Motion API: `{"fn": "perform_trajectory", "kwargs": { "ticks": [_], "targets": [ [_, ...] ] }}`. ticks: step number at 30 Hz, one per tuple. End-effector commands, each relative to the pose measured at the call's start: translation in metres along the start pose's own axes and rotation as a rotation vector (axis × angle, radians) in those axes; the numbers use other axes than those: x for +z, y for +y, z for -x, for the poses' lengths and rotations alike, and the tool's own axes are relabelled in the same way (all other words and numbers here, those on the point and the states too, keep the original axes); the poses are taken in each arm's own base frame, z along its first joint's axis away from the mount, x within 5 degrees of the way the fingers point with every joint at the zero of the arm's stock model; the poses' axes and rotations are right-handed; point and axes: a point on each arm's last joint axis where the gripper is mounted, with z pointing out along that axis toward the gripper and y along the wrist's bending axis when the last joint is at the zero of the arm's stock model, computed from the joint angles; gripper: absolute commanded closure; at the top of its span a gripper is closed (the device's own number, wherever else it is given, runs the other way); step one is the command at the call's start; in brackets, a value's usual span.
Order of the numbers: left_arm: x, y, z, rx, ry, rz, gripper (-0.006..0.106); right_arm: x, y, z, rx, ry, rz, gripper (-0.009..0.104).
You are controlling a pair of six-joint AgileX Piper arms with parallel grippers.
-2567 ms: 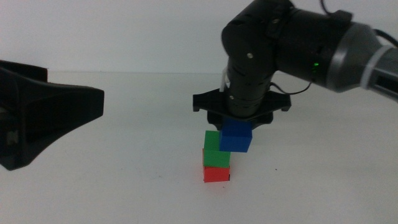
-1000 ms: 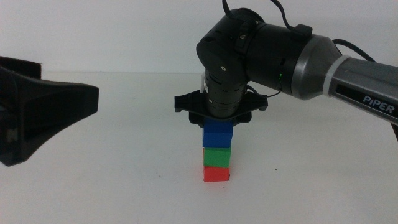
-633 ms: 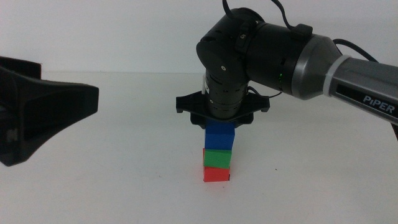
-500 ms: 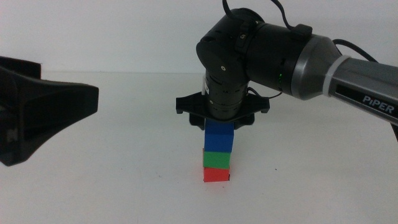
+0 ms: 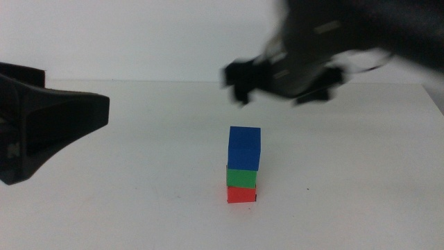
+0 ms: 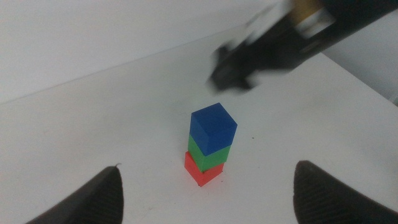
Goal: Stack red cubes first, then green, then blue cubes in a specific spot.
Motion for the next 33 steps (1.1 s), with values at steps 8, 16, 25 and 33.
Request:
{"fn": "perform_trajectory", "kwargs": {
  "ticks": [8,16,25,33],
  "targets": [
    [-0.003,0.0,0.003,0.002,-0.025,-0.004,0.007,-0.095,-0.155,-0.055,-0.035,-0.367,0.068,0.002],
    [-0.003,0.0,0.003,0.002,-0.025,-0.004,0.007,-0.112,-0.205,-0.106,-0.005,-0.592,0.074,0.002],
    [-0.002,0.003,0.003,0.028,-0.033,0.034,0.007,-0.115,-0.206,-0.107,0.003,-0.6,0.062,0.002],
    [0.012,0.03,-0.035,-0.001,-0.28,0.207,0.007,-0.107,-0.209,-0.119,-0.008,-0.696,0.056,0.002]
  ]
}}
